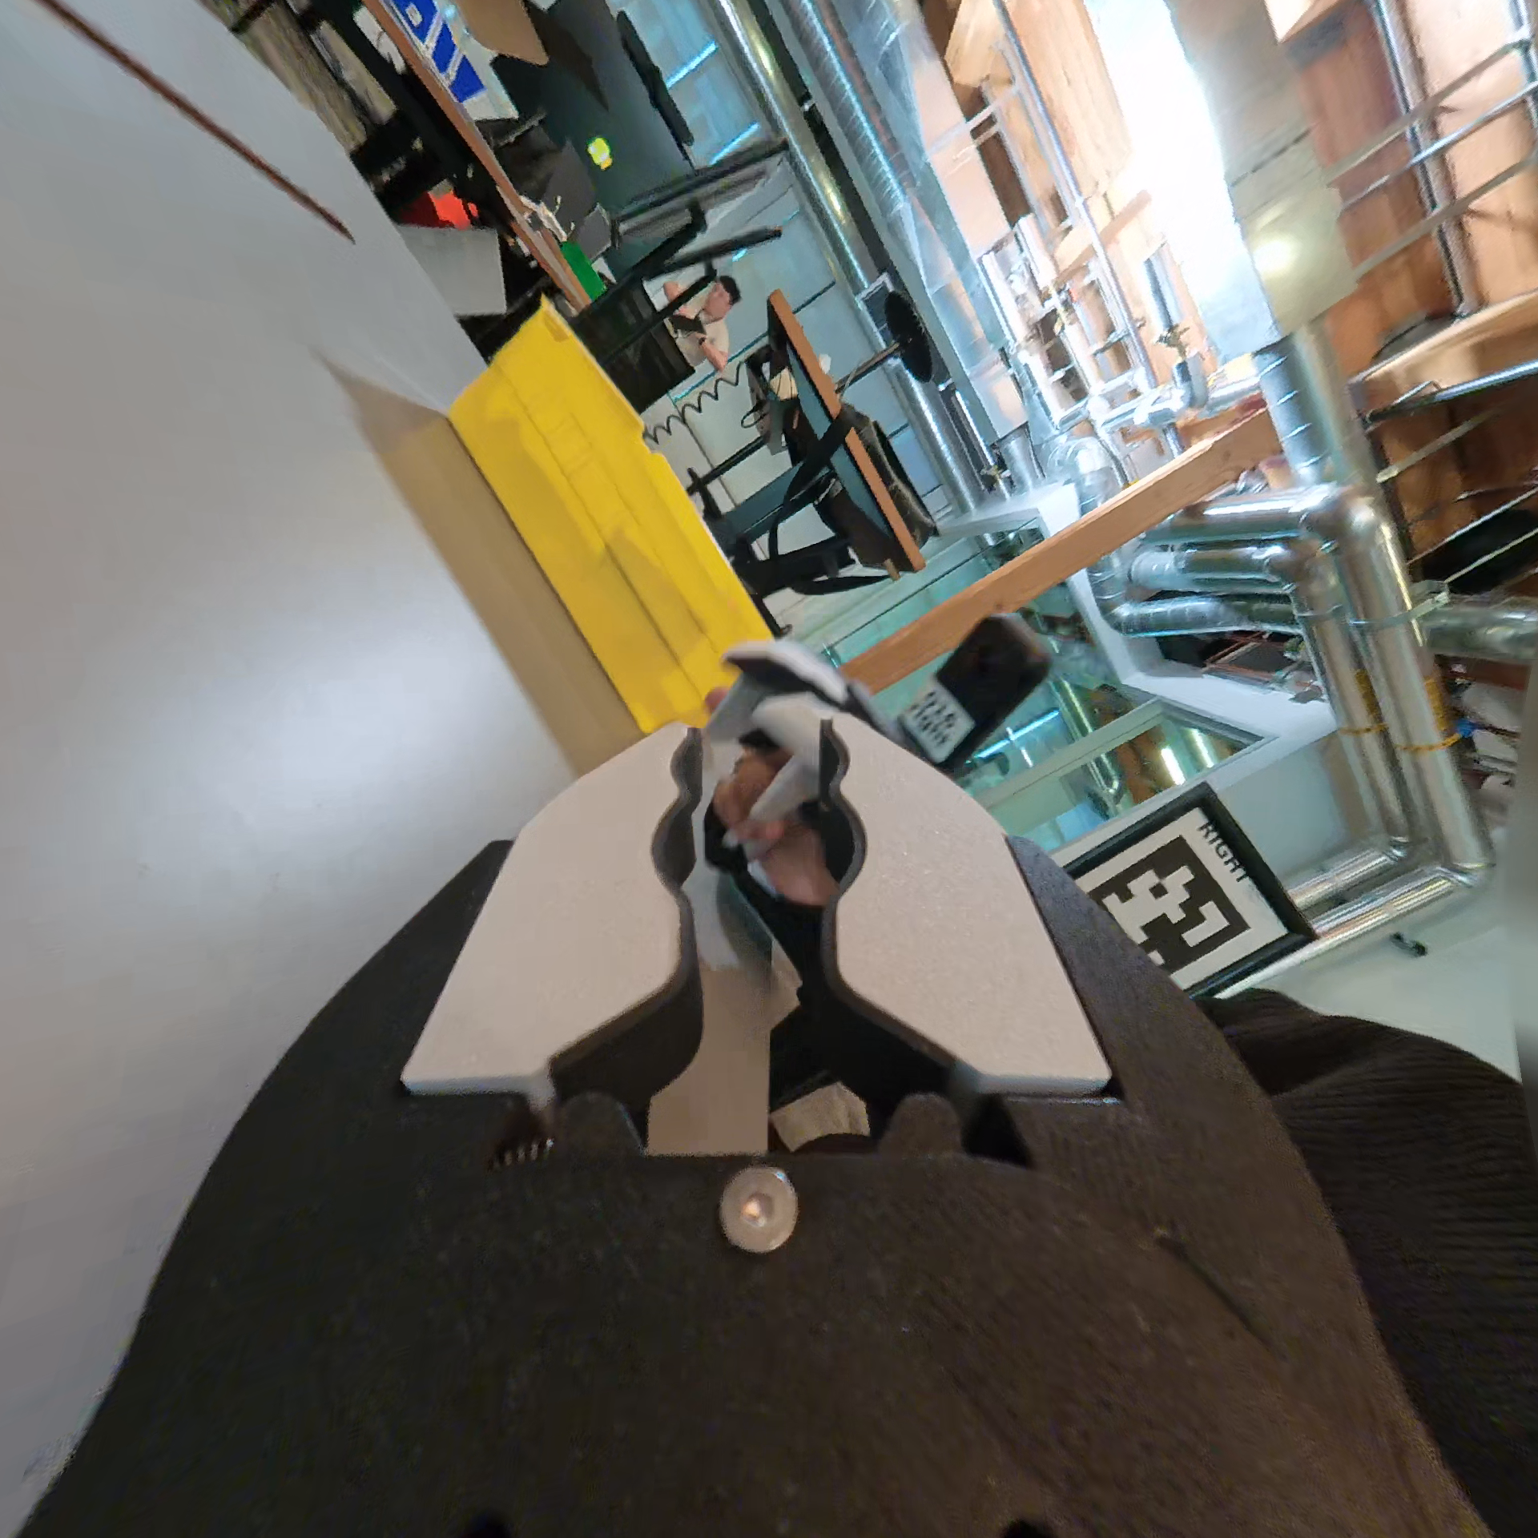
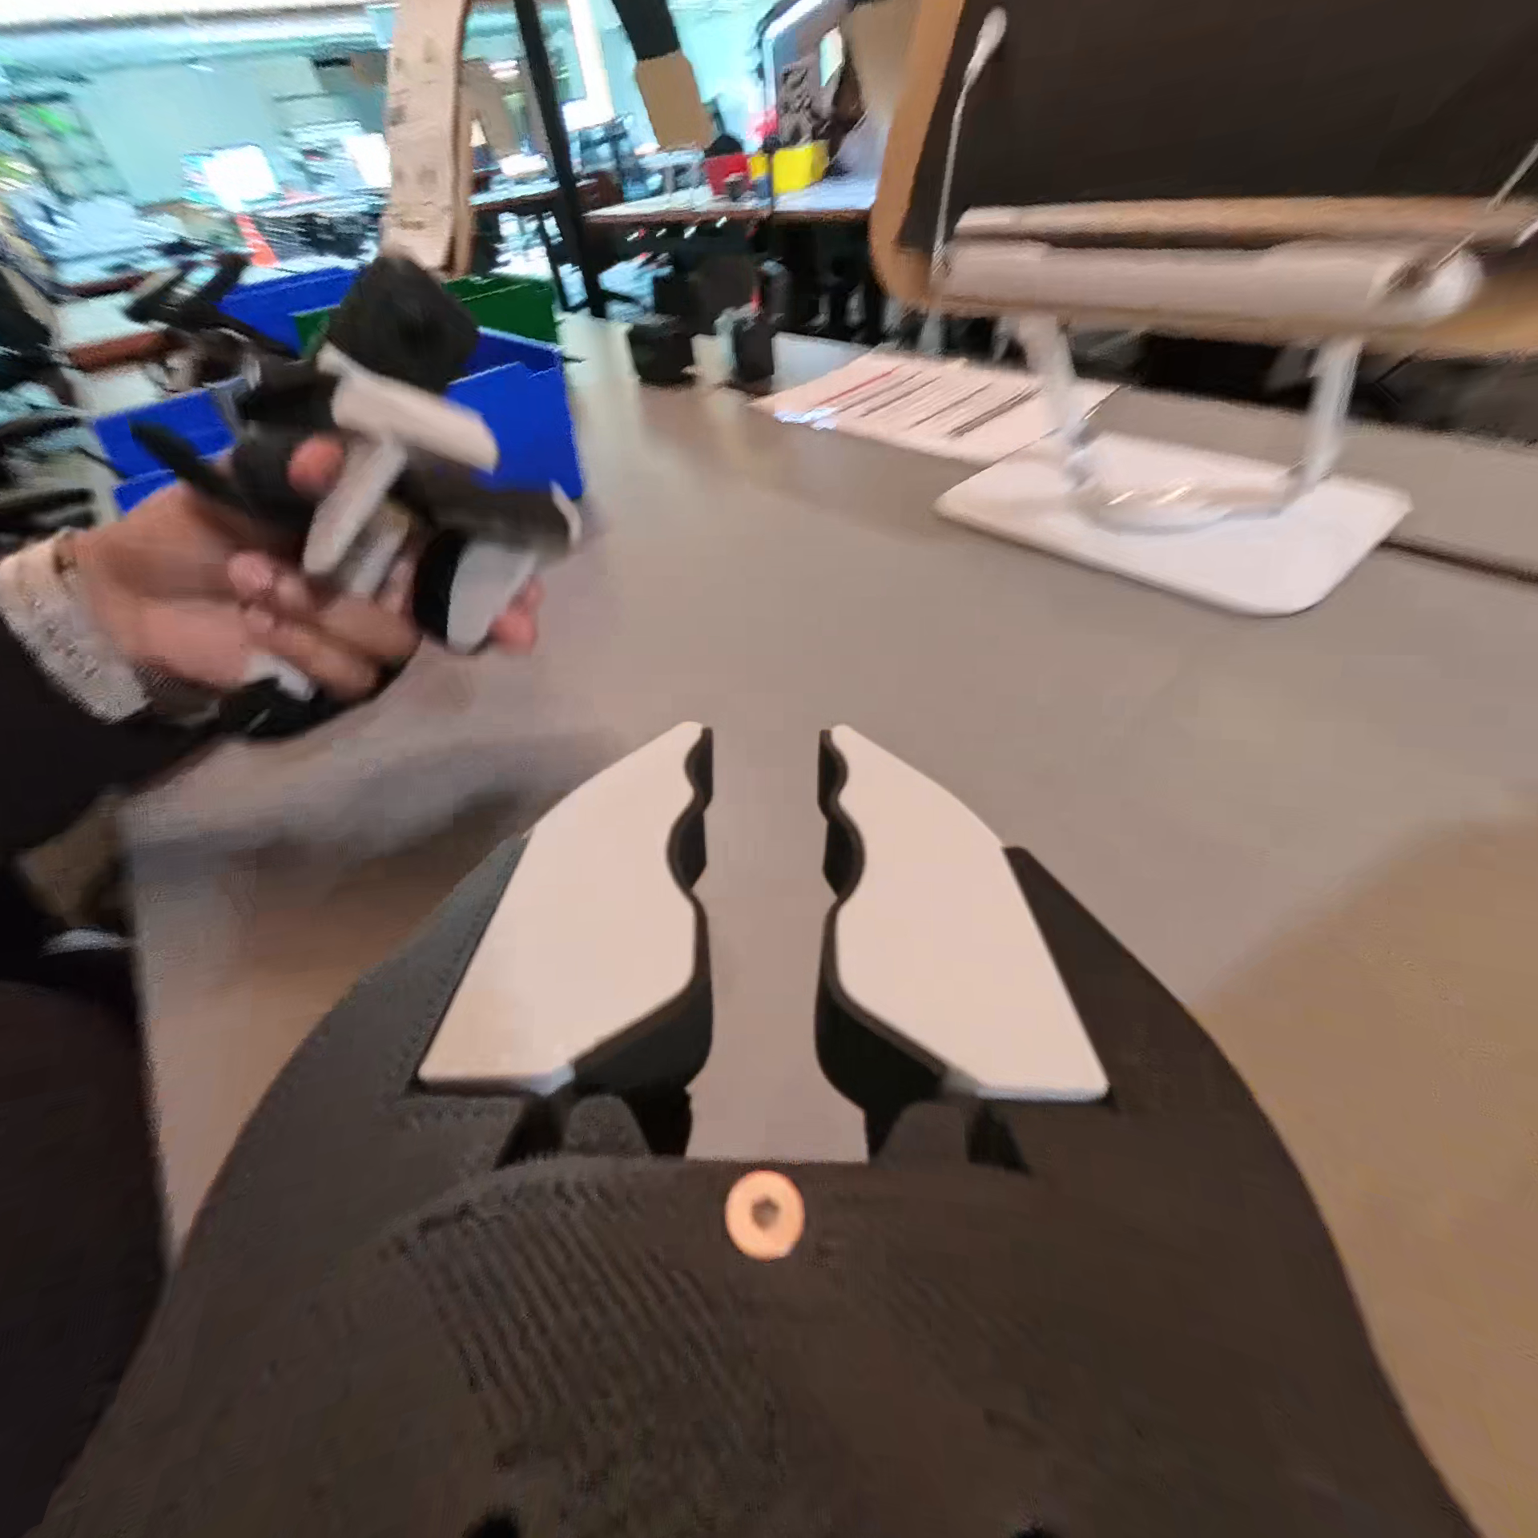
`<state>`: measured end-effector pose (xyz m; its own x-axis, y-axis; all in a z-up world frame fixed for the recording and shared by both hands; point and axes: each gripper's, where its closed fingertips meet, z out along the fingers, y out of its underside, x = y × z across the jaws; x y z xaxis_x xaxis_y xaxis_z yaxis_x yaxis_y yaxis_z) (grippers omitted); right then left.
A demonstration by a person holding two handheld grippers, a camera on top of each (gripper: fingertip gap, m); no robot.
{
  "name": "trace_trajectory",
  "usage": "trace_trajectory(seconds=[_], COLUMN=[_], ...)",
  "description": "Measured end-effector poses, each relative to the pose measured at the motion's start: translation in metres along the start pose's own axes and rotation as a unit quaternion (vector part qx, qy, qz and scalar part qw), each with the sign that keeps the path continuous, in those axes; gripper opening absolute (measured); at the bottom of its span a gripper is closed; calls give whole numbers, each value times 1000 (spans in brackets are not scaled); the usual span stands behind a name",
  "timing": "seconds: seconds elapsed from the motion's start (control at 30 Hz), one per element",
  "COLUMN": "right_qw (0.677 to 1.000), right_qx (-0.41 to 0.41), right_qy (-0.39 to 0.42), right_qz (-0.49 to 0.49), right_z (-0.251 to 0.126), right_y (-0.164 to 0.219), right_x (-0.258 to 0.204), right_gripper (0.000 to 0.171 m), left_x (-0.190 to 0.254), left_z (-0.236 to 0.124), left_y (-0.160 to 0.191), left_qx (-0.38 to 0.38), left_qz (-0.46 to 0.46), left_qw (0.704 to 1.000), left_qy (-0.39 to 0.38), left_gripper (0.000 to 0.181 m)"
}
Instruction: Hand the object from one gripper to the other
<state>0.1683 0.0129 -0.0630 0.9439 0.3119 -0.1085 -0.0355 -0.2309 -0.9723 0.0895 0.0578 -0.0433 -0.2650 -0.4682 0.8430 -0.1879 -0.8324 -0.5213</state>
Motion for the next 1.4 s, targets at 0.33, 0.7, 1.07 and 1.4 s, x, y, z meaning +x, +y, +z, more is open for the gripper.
trace_trajectory(seconds=[0.33,0.7,1.07,1.4], right_qw=[996,978,977,976], right_qx=[19,37,23,22], right_qy=[-45,-110,-116,-120], right_qz=[69,173,175,183], right_z=[-8,-6,-2,-2], right_y=[-2,-5,1,2], right_x=[4,-4,-5,-5], right_gripper=[17,19,19,19], left_x=[46,-10,-63,-70], left_z=[-245,-415,-407,-408], left_y=[-166,-96,-3,-1], left_qx=[156,30,-266,-291], left_qz=[281,133,44,36], left_qw=[857,802,767,746], left_qy=[-401,-582,-583,-598], left_gripper=[25,22,32,28])
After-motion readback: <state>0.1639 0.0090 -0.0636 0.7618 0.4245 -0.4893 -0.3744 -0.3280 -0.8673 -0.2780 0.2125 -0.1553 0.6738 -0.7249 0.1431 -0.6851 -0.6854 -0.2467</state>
